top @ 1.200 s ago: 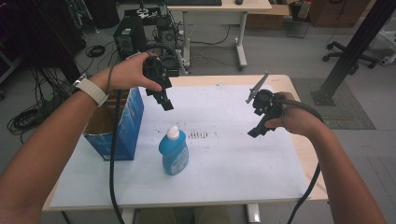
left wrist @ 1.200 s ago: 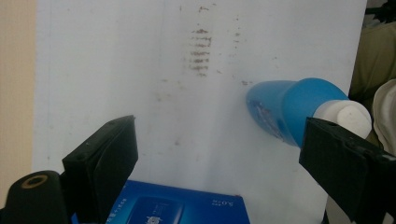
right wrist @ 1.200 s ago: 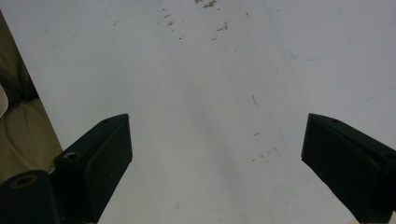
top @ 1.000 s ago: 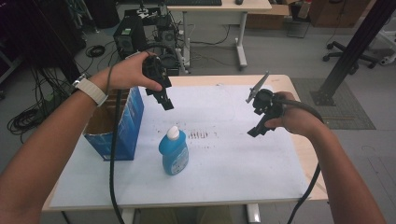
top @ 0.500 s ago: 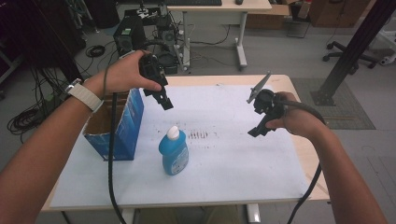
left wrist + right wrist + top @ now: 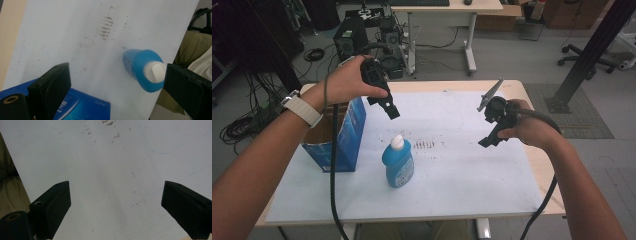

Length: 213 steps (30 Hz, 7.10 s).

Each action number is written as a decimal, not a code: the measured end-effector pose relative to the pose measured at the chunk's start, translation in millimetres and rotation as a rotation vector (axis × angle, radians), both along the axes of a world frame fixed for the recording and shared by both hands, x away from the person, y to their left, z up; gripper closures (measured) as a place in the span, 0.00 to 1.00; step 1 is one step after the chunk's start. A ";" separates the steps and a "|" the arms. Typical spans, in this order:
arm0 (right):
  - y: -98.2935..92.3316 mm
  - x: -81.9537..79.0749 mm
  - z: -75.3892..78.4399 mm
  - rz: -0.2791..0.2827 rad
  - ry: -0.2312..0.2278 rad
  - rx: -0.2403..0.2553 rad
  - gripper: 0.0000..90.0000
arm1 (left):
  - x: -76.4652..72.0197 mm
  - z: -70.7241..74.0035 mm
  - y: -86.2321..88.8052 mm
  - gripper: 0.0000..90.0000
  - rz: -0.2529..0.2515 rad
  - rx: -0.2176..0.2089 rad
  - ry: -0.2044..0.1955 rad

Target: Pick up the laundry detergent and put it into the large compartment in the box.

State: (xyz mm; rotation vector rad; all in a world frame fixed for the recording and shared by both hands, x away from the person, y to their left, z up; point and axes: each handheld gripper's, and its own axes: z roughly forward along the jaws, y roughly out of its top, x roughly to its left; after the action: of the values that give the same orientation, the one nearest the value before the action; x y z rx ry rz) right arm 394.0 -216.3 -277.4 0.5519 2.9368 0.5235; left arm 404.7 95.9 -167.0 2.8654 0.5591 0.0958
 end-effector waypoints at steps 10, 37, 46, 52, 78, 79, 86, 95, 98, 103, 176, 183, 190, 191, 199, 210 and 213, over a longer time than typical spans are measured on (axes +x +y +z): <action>-1.5 -0.7 -1.0 -0.002 -0.003 0.001 0.10 | -7.6 5.5 -2.1 0.09 0.060 -0.020 0.016; -0.2 -4.5 -3.9 0.004 -0.006 -0.003 0.10 | -32.3 3.6 -2.2 0.09 0.239 -0.042 0.056; 1.3 -4.6 -3.2 0.006 -0.006 -0.005 0.10 | -38.6 1.8 -1.2 0.09 0.287 -0.048 0.065; 1.6 -5.3 -3.4 0.007 -0.008 -0.003 0.10 | -41.5 1.5 -2.1 0.09 0.311 -0.041 0.057; 1.5 -7.7 -7.2 0.015 -0.012 0.000 0.10 | -52.9 -13.6 -4.8 0.10 0.438 -0.015 0.075; 1.9 -7.3 -7.6 0.017 -0.010 0.000 0.10 | -53.1 -14.6 -5.0 0.10 0.439 -0.016 0.075; 2.4 -7.1 -8.0 0.019 -0.011 0.001 0.10 | -53.8 -19.3 -6.0 0.10 0.462 -0.014 0.092; 2.2 -7.9 -7.2 0.019 -0.010 -0.001 0.10 | -55.7 -23.8 -7.7 0.10 0.472 -0.024 0.091; 2.3 -8.0 -6.9 0.020 -0.011 -0.001 0.10 | -56.2 -25.6 -7.6 0.10 0.479 -0.023 0.095; 2.3 -8.4 -6.3 0.018 -0.013 0.000 0.10 | -57.3 -27.6 -7.3 0.10 0.494 -0.034 0.088; 1.8 -9.8 -14.6 0.019 -0.005 0.009 0.10 | -58.1 -96.0 -16.8 0.10 0.519 -0.007 0.140; 1.8 -10.1 -15.2 0.019 -0.004 0.009 0.10 | -57.9 -102.4 -18.8 0.10 0.517 -0.003 0.139; 1.3 -10.7 -14.5 0.017 -0.005 0.010 0.10 | -57.9 -106.3 -19.1 0.10 0.514 -0.005 0.141; 1.3 -10.7 -14.5 0.017 -0.005 0.010 0.10 | -57.9 -106.8 -19.3 0.10 0.515 -0.004 0.140; 1.0 -10.9 -14.2 0.017 -0.005 0.011 0.10 | -58.1 -112.8 -19.9 0.11 0.514 0.003 0.139; 0.9 -10.7 -15.3 0.017 -0.003 0.011 0.10 | -57.5 -118.7 -20.1 0.14 0.515 0.006 0.149; 0.6 -10.7 -15.3 0.016 -0.002 0.011 0.10 | -57.1 -119.6 -19.7 0.15 0.513 0.010 0.150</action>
State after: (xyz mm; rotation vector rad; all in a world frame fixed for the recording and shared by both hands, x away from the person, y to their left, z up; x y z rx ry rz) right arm 383.3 -215.7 -292.7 0.5291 2.9403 0.5417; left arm 347.6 76.3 -286.6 2.6793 1.3121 -0.0351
